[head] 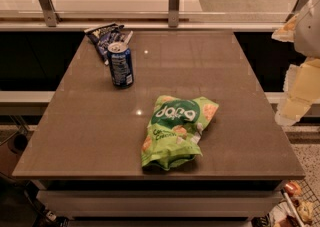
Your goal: Knock pepsi can over
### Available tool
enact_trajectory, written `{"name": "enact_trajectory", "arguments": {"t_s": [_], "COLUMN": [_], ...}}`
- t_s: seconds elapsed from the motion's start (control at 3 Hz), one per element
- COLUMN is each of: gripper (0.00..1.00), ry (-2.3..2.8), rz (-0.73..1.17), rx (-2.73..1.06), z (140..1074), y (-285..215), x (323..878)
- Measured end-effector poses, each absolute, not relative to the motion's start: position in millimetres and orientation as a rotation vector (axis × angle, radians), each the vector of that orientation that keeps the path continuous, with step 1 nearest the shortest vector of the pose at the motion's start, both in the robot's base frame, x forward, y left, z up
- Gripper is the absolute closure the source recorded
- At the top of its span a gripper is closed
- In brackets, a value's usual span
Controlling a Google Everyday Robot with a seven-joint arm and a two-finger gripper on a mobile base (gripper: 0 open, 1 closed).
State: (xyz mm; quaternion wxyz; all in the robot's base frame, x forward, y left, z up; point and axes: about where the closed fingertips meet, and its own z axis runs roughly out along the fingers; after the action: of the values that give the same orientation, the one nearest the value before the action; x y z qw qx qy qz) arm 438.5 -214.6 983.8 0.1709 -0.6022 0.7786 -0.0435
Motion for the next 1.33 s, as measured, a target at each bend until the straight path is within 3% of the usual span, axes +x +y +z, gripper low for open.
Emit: {"name": "enact_trajectory", "arguments": {"t_s": [0.67,1.33], "gripper": [0.0,0.0], "ry": [2.148,1.87], "rz": [-0.051,0.214], "rx": [-1.642,-1.372], "z": [987,974], "y": [-220,-235], "x": [448,507]}}
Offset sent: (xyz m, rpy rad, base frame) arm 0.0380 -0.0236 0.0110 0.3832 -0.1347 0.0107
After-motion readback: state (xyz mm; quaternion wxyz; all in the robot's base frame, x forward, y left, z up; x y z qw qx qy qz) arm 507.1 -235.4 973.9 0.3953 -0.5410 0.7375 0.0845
